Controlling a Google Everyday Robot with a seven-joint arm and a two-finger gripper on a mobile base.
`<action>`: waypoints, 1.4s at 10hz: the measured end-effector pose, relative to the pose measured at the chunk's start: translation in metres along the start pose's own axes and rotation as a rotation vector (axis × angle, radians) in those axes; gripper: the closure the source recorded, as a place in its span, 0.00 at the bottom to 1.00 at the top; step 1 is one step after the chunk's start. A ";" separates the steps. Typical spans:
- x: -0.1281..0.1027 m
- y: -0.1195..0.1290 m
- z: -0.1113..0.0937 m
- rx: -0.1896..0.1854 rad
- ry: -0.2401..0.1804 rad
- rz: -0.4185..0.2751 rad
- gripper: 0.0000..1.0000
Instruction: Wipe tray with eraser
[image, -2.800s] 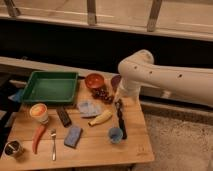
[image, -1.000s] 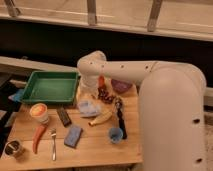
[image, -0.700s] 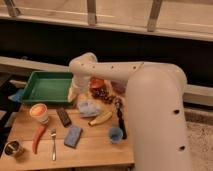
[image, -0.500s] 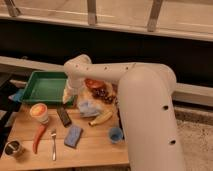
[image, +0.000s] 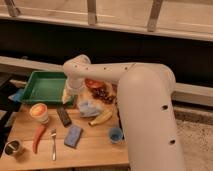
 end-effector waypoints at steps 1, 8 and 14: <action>0.002 0.007 0.009 -0.013 0.011 -0.018 0.32; 0.022 0.052 0.056 -0.053 0.102 -0.109 0.32; 0.034 0.059 0.094 -0.050 0.173 -0.122 0.32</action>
